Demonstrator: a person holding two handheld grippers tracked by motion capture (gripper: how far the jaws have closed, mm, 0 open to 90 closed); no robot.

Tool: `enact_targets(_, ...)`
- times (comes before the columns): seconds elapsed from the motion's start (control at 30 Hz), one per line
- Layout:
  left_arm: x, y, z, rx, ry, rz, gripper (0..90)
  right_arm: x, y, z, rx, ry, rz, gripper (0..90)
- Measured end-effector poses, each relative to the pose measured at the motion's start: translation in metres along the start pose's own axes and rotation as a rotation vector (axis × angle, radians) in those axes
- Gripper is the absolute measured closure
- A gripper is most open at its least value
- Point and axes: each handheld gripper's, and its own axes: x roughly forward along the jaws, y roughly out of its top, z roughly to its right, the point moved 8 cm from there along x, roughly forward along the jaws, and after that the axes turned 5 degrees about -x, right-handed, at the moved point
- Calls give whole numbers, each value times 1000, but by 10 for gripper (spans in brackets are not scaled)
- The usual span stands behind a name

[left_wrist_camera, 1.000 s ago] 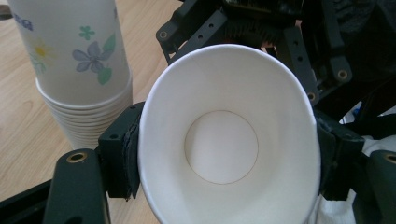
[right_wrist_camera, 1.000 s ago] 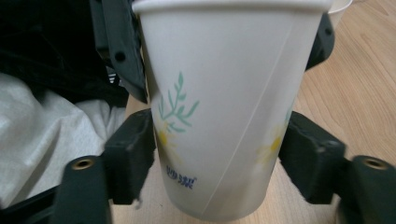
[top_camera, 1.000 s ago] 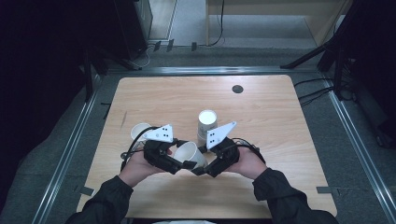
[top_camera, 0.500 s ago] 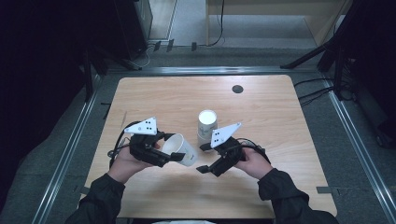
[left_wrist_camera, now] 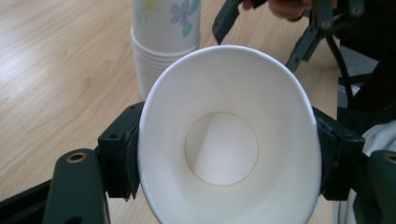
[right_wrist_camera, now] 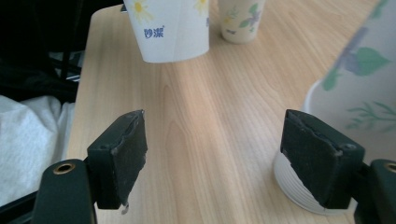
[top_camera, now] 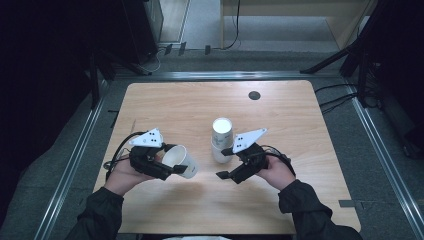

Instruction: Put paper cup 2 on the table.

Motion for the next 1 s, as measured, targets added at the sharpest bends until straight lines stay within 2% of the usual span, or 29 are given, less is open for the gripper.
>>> enact_targets(0.07,-2,-4,-4,3,16,-18,253,-2,0,2,18,-15,0,231)
enact_targets(0.13,-3,-8,-7,-4,19,-30,253,-6,2,2,33,-24,25,231)
enact_targets(0.23,-5,-12,-11,-9,25,-41,253,-9,3,3,34,-38,39,230)
enact_targets(0.5,-10,-23,-19,-4,47,-75,253,-20,-4,8,32,-78,34,231)
enact_targets(0.67,-11,-30,-23,7,66,-104,253,-22,-7,10,41,-81,24,231)
enact_targets(1.0,-17,-49,-36,2,117,-161,252,-23,-8,16,46,-87,19,231)
